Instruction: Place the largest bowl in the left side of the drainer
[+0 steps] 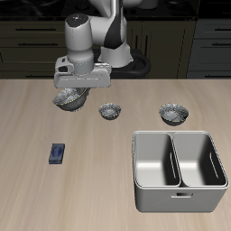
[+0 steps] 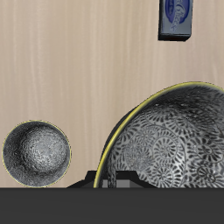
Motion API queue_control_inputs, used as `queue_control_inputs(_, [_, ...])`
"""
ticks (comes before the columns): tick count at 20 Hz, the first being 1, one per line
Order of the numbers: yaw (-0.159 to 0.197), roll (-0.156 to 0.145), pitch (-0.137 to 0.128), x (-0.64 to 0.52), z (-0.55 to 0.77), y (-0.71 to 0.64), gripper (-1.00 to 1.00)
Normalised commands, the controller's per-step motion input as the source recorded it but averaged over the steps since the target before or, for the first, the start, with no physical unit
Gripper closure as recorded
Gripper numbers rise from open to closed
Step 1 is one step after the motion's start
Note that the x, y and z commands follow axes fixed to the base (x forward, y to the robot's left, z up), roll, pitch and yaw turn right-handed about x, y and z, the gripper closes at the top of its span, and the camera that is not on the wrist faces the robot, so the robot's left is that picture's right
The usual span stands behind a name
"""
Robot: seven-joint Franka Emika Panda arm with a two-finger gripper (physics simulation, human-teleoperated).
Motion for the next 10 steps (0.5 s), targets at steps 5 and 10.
queue_control_inputs(5, [-0.005,-0.008,-0.059,0.02,0.51,0.13,1.00])
queue_control_inputs(10, [0.000,0.006,-0.055,0.05,0.42,0.11,1.00])
